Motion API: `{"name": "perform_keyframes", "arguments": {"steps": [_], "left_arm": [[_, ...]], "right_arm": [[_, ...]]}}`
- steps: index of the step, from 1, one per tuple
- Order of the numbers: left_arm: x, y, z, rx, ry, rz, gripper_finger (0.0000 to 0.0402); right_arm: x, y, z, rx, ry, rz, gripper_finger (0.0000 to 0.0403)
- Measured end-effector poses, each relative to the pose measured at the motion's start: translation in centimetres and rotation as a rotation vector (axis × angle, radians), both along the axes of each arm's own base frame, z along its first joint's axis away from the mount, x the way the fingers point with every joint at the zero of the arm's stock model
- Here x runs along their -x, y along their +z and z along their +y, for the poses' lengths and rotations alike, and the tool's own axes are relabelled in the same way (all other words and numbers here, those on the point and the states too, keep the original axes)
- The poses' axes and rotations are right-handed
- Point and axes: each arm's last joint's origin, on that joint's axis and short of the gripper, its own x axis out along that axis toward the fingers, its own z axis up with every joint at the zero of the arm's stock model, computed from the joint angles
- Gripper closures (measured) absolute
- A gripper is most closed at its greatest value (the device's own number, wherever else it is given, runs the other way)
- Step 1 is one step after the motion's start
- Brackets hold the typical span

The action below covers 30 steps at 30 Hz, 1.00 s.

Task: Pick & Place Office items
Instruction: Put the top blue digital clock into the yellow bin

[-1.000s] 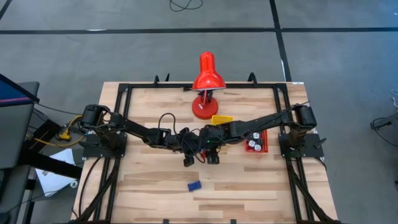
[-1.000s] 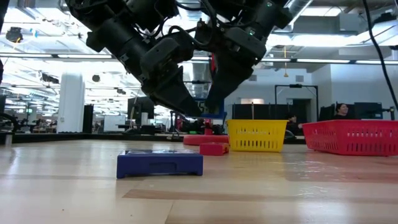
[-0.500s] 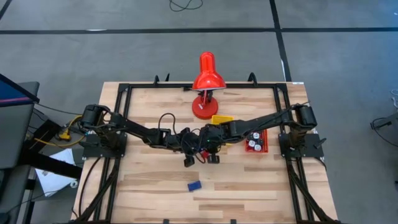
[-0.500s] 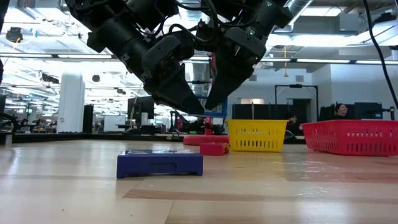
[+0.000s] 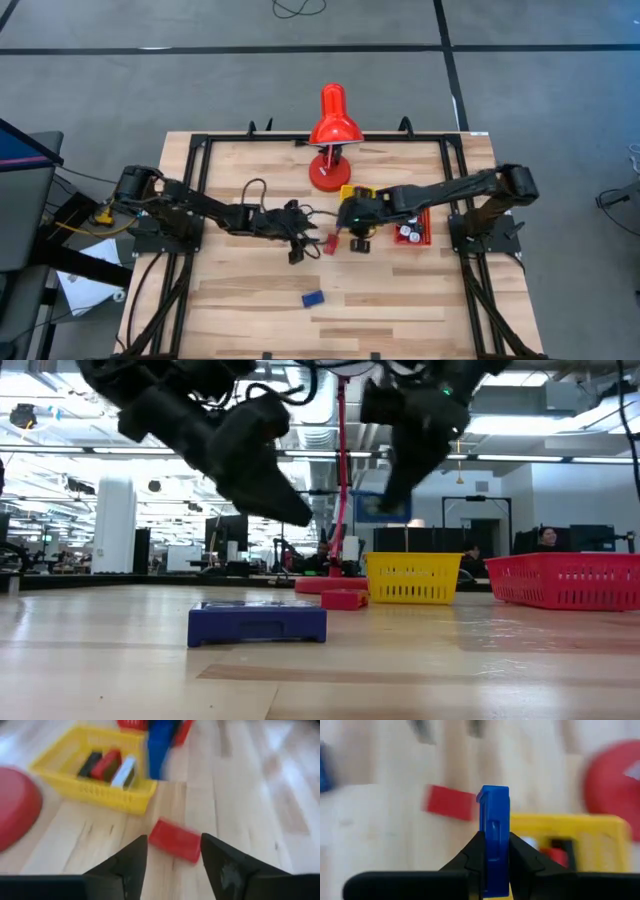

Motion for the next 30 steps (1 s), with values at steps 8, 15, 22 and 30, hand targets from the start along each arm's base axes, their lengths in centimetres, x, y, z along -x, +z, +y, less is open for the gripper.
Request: {"name": "perform_keyframes", "arguments": {"steps": [8,15,22,30], "left_arm": [[2.9,0.8,0.4,0.008,0.027,-0.195,0.0200],[4.1,1.4,0.6,0.007,0.046,-0.246,0.0198],[4.6,1.1,0.7,0.000,0.060,-0.233,0.0197],[4.6,1.1,0.7,0.000,0.060,-0.231,0.0201]], "right_arm": [[3.2,-2.5,-1.5,0.047,-0.141,-0.041,0.0357],[3.1,-4.4,-2.5,0.063,-0.143,-0.009,0.0357],[2.5,-5.4,-2.4,0.032,-0.113,-0.003,0.0357],[2.3,-6.3,-2.2,0.018,-0.101,0.027,0.0357]]}}
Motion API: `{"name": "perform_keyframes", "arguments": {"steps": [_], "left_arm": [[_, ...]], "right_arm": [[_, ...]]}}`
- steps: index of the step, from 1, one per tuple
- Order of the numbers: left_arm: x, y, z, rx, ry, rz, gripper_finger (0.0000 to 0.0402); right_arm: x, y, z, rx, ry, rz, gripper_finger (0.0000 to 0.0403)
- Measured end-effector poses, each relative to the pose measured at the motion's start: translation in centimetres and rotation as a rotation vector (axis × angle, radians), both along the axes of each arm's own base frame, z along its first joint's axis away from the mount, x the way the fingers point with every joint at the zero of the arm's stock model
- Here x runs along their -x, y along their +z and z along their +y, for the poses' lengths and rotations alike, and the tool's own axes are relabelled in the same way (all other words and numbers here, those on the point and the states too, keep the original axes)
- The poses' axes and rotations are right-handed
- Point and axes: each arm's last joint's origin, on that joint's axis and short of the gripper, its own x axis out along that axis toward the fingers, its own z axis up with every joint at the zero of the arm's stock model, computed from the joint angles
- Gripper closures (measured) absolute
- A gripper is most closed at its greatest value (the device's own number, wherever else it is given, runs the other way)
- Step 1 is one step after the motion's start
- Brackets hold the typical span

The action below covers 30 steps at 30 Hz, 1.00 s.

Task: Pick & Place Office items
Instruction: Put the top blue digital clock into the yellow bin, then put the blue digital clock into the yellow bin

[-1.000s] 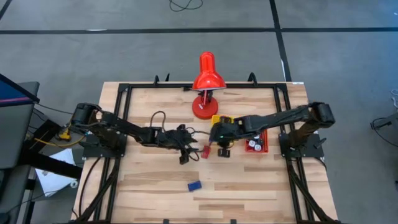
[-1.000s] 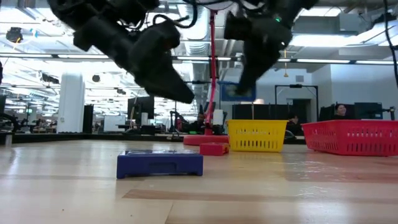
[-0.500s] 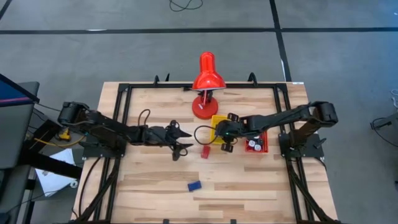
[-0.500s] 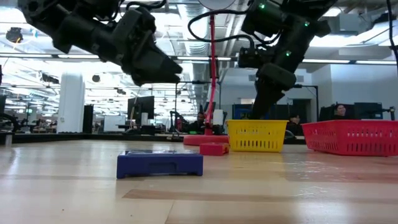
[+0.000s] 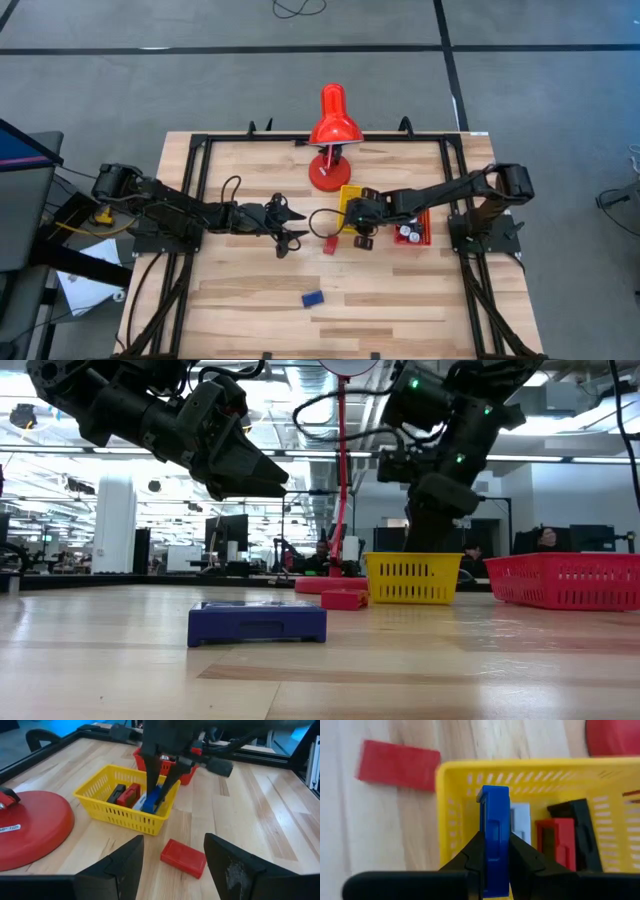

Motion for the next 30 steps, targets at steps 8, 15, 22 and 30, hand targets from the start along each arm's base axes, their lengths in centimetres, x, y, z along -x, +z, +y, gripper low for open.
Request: {"name": "perform_keyframes", "arguments": {"steps": [8,15,22,30], "left_arm": [[0.0,0.0,0.0,0.001,0.000,-0.002,0.0202],[0.0,0.0,0.0,0.000,0.000,0.000,0.0202],[0.0,0.0,0.0,-0.001,-0.001,0.003,0.0202],[0.0,0.0,0.0,0.002,-0.001,0.003,0.0202]], "right_arm": [[-0.5,-2.0,0.0,0.008,0.007,0.053,0.0351],[-0.5,-2.2,0.0,0.010,0.009,0.062,0.0325],[-0.4,-2.0,0.0,0.011,0.014,0.066,0.0306],[-0.1,-0.1,0.0,0.011,0.016,0.002,0.0227]]}}
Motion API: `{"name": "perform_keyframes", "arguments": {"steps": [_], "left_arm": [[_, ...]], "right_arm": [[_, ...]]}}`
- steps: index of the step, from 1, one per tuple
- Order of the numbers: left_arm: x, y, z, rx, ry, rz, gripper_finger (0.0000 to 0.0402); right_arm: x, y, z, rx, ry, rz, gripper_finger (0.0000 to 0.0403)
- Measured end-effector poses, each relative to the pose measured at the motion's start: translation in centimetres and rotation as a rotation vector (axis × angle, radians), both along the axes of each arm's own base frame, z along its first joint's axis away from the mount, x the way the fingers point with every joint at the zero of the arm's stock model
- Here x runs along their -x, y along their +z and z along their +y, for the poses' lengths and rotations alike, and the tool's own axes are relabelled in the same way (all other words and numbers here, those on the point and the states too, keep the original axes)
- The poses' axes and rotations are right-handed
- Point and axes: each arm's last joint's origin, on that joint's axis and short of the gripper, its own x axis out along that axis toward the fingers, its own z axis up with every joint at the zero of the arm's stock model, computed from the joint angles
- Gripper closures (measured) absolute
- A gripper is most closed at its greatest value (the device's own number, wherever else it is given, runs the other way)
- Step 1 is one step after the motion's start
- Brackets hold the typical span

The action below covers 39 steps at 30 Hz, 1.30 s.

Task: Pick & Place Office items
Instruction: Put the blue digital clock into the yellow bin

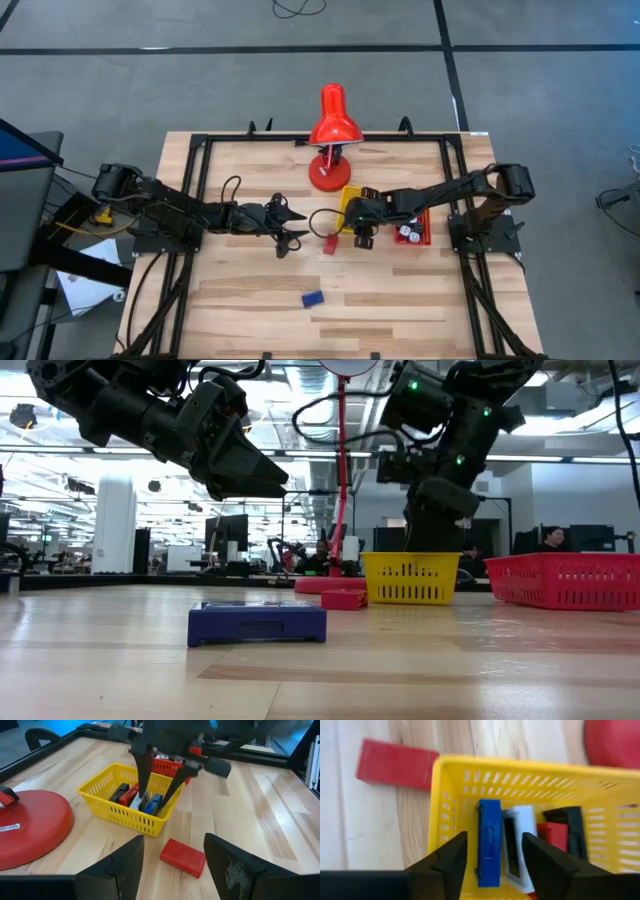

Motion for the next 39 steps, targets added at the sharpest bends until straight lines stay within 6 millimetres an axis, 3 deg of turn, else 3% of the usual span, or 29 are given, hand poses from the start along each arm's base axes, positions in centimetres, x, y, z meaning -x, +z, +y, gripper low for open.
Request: {"name": "perform_keyframes", "arguments": {"steps": [10,19,26,33,39], "left_arm": [[-0.9,-2.5,-0.6,0.052,-0.077,0.061,0.0196],[-2.5,-3.6,-2.4,0.120,-0.268,0.101,0.0099],[-2.2,-3.5,-6.6,0.100,-0.364,0.188,0.0049],[-1.3,-2.4,-11.7,-0.058,-0.241,0.236,0.0048],[-0.5,-2.6,-14.0,-0.020,-0.166,0.204,0.0050]], "right_arm": [[1.4,4.9,0.9,-0.004,0.031,-0.180,0.0175],[1.4,6.0,3.6,-0.012,0.132,-0.265,0.0173],[1.5,6.0,4.1,-0.013,0.152,-0.258,0.0172],[1.5,6.0,3.6,-0.011,0.134,-0.259,0.0172],[1.5,5.9,3.6,-0.023,0.117,-0.261,0.0172]]}}
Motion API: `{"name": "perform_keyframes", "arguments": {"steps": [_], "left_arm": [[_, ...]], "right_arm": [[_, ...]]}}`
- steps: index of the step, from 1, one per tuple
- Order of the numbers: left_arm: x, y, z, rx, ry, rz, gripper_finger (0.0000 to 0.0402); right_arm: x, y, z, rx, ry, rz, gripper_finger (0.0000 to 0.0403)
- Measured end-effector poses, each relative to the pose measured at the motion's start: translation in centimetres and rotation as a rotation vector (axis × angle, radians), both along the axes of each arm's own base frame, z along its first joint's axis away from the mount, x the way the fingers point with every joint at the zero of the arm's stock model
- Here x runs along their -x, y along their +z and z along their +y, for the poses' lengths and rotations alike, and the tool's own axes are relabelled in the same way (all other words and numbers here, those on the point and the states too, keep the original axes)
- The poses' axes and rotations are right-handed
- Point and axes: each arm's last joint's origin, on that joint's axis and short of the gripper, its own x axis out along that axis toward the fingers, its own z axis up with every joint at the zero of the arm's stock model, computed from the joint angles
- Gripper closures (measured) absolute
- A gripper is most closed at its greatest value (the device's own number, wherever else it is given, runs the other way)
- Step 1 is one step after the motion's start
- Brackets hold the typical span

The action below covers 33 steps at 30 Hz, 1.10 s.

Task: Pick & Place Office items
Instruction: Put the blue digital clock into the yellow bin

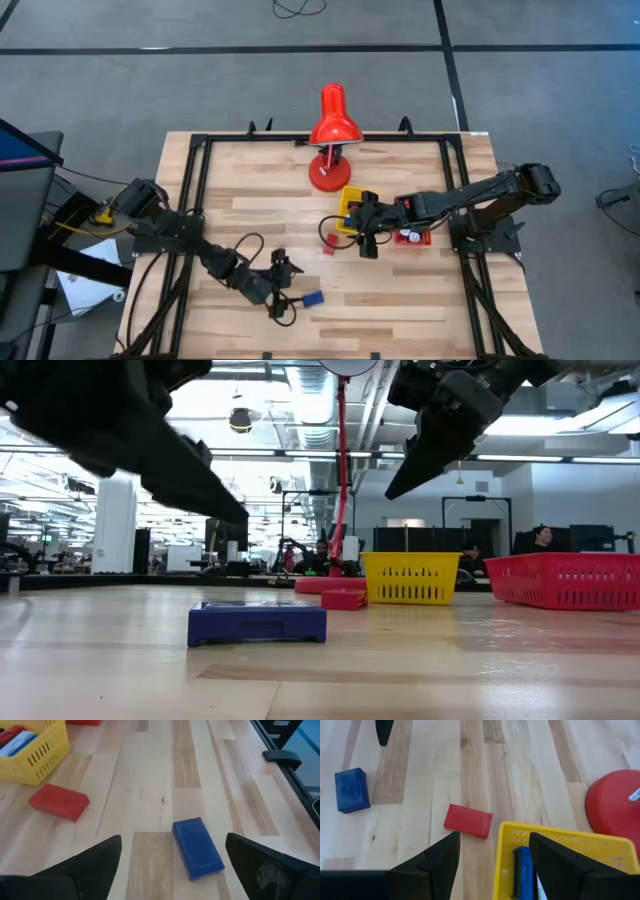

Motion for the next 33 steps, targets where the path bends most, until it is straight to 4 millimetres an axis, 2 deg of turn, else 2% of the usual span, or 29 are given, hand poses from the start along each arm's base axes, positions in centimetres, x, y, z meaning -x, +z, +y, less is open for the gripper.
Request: {"name": "perform_keyframes", "arguments": {"steps": [4,12,19,25,29,33], "left_arm": [[0.0,-1.3,-0.9,-0.003,0.022,-0.012,0.0050],[-1.9,-4.1,-2.5,-0.043,0.015,0.035,0.0050],[-1.8,-5.9,-2.7,-0.050,0.026,0.077,0.0050],[-2.1,-6.4,-2.4,-0.042,0.054,0.084,0.0051],[-2.3,-6.4,-2.0,-0.037,0.051,0.101,0.0071],[-2.5,-6.5,-1.6,-0.032,0.045,0.117,0.0112]], "right_arm": [[0.0,0.0,0.0,-0.026,-0.029,-0.002,0.0172],[0.0,0.0,0.1,-0.039,-0.041,-0.003,0.0172],[0.0,0.0,0.0,-0.039,-0.042,-0.002,0.0172],[0.0,0.0,0.1,-0.060,-0.064,-0.005,0.0172],[0.0,0.0,0.1,-0.099,-0.106,-0.010,0.0172],[0.0,0.0,0.5,-0.106,-0.095,-0.019,0.0172]]}}
